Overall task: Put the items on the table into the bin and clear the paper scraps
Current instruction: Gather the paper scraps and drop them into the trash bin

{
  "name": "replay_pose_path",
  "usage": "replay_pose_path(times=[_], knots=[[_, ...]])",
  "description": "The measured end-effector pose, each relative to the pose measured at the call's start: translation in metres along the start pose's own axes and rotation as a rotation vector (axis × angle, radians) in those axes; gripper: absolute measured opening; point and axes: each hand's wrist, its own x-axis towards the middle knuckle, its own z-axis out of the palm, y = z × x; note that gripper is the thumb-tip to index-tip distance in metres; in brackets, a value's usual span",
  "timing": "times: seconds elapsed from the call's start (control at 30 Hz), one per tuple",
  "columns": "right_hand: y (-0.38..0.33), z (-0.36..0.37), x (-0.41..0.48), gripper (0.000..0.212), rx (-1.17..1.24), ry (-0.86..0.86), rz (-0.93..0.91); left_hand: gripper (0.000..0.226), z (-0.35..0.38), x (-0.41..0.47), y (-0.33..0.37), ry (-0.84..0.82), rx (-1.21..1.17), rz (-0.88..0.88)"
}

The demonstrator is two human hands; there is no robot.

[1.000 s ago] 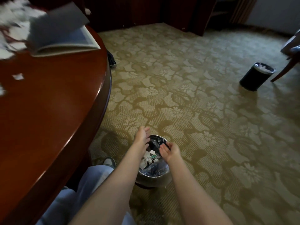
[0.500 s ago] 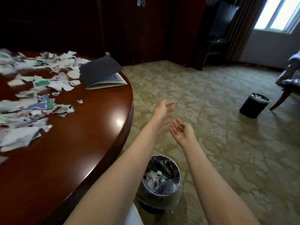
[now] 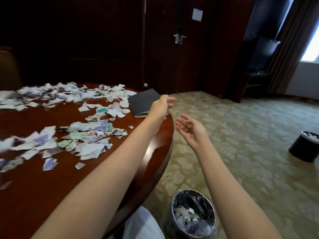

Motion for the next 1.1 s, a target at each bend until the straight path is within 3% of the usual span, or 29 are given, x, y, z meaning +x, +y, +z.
replay_pose_path(times=[0.1, 0.27, 0.43, 0.63, 0.8, 0.97, 1.1], knots=[[0.021, 0.032, -0.003, 0.025, -0.328, -0.037, 0.011, 0.042, -0.042, -0.003, -0.009, 0.102, 0.200, 0.022], [0.053, 0.065, 0.011, 0.029, -1.070, -0.190, -0.230, 0.041, -0.115, -0.018, -0.026, 0.258, 0.494, -0.028], [0.079, 0.102, 0.015, 0.057, -1.579, -0.413, -0.271, 0.043, -0.171, -0.026, -0.038, 0.409, 0.629, -0.011], [0.097, 0.134, -0.025, 0.085, -1.462, -0.729, -0.279, 0.040, -0.202, -0.016, -0.057, 0.417, 0.786, -0.019], [0.124, 0.139, -0.036, 0.122, -1.652, -0.739, -0.357, 0.041, -0.211, 0.001, -0.068, 0.321, 0.938, -0.048], [0.123, 0.141, -0.025, 0.120, -1.625, -0.630, -0.367, 0.039, -0.211, 0.002, -0.071, 0.219, 1.088, -0.069], [0.120, 0.146, -0.013, 0.108, -1.536, -0.587, -0.383, 0.034, -0.211, 0.002, -0.072, 0.220, 0.966, -0.018]])
